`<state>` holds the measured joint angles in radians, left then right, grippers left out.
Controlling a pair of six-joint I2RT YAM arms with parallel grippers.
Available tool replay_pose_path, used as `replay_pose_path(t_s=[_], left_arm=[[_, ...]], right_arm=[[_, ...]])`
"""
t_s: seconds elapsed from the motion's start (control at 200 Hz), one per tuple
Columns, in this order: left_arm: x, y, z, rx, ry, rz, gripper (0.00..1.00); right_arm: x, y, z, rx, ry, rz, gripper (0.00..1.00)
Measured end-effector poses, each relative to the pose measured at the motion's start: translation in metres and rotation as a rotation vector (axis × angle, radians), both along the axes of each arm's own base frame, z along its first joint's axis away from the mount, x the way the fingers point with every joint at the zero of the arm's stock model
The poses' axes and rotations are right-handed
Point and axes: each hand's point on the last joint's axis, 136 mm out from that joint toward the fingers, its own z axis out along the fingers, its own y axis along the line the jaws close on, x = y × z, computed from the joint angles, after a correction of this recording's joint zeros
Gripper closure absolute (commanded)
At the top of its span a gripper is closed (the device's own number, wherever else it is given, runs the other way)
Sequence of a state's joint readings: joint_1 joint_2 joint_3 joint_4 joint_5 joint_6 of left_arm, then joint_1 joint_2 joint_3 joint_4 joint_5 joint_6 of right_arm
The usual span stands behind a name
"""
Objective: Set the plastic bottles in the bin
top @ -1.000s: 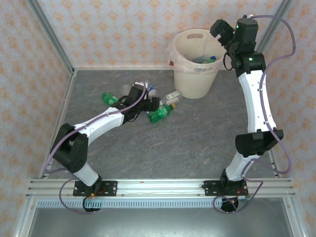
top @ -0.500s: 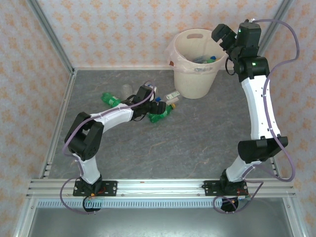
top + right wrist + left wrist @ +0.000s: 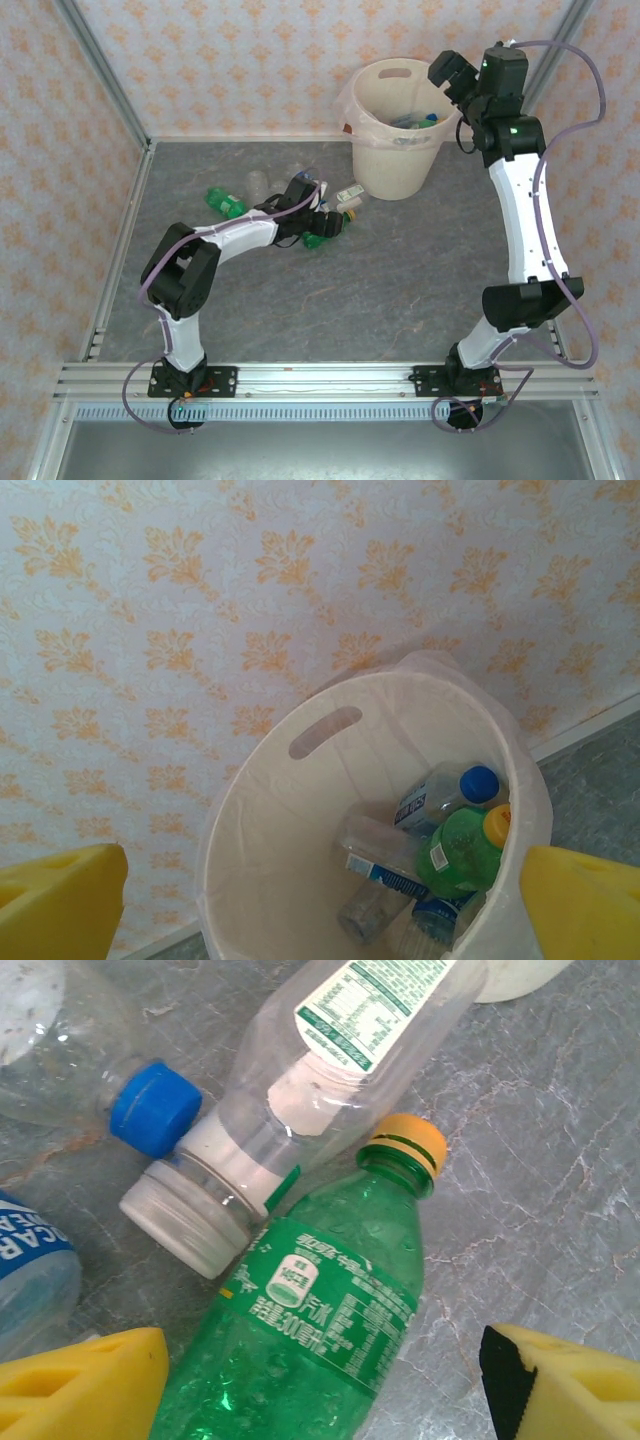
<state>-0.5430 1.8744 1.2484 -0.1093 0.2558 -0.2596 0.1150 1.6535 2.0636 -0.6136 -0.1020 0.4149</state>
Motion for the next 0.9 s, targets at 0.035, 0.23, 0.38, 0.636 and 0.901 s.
replay_pose_path(t_s=[0.035,0.23,0.38,0.636,0.901], left_arm=[[0.0,0.0,0.0,0.0,0.0,-0.002,0.17],[-0.01,-0.008,-0.005,0.019,0.008,-0.037,0.19],[-0.017,-0.011,-0.01,0.033,0.017,-0.057,0.19],[-0.023,-0.008,-0.017,0.057,0.034,-0.07,0.2],[-0.029,-0.007,-0.049,0.119,0.083,-0.081,0.21]], right_arm=[[0.0,0.0,-0.001,0.0,0.003,0.0,0.0],[0.001,0.0,-0.007,-0.001,0.016,0.001,0.0],[0.002,0.001,-0.01,-0.001,0.022,0.003,0.0],[0.003,0.001,-0.015,0.001,0.032,0.002,0.0],[0.003,0.001,-0.016,0.002,0.033,0.005,0.0]])
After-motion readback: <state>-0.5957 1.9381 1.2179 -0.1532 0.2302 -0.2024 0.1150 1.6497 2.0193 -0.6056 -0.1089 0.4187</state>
